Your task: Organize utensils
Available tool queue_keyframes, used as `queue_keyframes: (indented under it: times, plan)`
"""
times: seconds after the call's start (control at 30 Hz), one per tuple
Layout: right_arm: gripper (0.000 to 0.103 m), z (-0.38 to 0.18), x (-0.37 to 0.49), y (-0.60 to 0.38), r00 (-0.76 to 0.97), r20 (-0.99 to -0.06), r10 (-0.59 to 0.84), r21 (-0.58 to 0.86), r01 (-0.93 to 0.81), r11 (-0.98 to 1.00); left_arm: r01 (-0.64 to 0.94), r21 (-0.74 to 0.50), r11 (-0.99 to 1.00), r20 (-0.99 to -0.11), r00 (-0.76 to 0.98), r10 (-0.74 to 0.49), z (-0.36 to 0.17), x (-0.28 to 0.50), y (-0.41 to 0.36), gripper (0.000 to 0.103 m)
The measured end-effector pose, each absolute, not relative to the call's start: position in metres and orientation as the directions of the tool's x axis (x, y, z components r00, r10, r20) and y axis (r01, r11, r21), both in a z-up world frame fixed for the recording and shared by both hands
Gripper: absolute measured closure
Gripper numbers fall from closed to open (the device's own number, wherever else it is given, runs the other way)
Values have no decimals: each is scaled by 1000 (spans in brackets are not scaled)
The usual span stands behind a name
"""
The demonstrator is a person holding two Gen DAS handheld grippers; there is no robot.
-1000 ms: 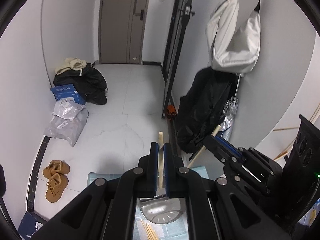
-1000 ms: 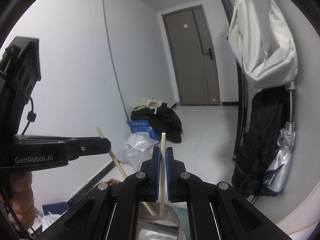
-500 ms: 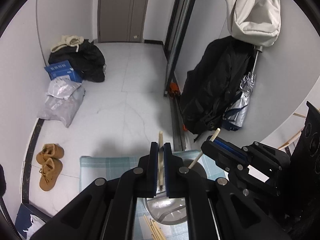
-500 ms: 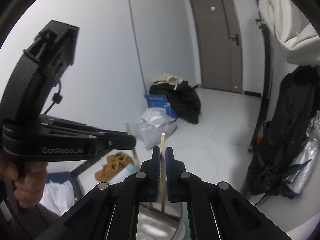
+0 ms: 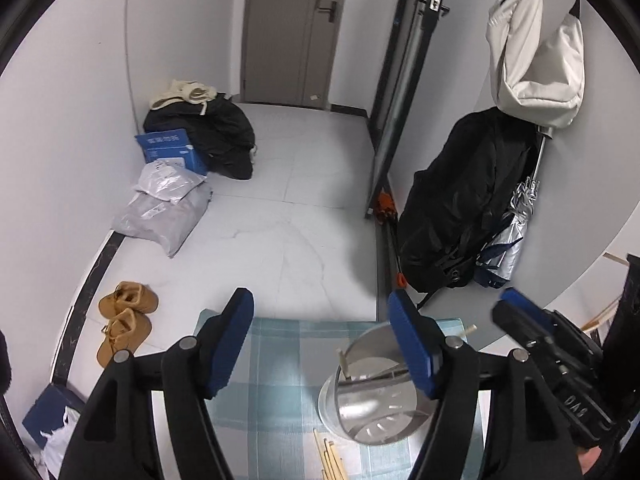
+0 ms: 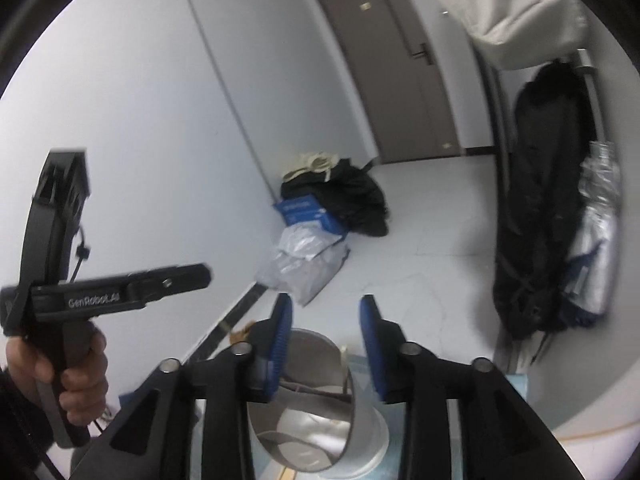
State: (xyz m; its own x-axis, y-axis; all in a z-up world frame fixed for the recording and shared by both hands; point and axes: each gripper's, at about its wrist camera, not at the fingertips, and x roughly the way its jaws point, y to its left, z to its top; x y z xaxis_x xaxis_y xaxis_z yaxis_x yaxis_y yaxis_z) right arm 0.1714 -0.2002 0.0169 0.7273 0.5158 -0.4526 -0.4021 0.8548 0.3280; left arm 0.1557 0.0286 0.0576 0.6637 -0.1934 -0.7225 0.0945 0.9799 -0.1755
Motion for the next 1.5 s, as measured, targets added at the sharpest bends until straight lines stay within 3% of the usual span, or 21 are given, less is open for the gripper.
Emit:
queue_keyframes:
  times: [0.1, 0.3, 0.6, 0.7, 0.77, 0.83, 1.07, 1.5]
  plan:
    - [60, 23, 157, -203, 746, -440, 500, 338, -378, 862, 76, -156, 985, -706, 689, -165, 60, 143, 29, 37]
    - [40, 36, 118, -200, 791, -405, 459, 305, -357, 883, 36, -200, 979, -669, 726, -163, 66, 113, 37, 24]
    - [30, 39, 64, -198, 809, -402, 428, 295, -328, 897, 24, -141, 990, -609, 786, -106, 62, 72, 34, 20]
    - [19, 36, 46, -198, 826, -391, 405, 287, -309, 907, 28, -130, 991, -600, 793, -101, 58, 61, 32, 19]
    - [5, 33, 33, -197, 838, -364, 406, 279, -318, 906, 31, -131, 991, -591, 800, -103, 55, 53, 31, 14]
    - [0, 30, 19, -195, 852, -334, 404, 257, -330, 908, 42, -140, 989, -573, 811, -116, 53, 45, 31, 11]
    - [0, 12, -6, -190, 875, -339, 347, 204, -291, 935, 9, -143, 990, -515, 853, -82, 39, 24, 36, 10]
    - [0, -24, -19, -185, 860, -388, 332, 191, -278, 942, 9, -60, 998, -588, 808, -42, 13, 7, 24, 9]
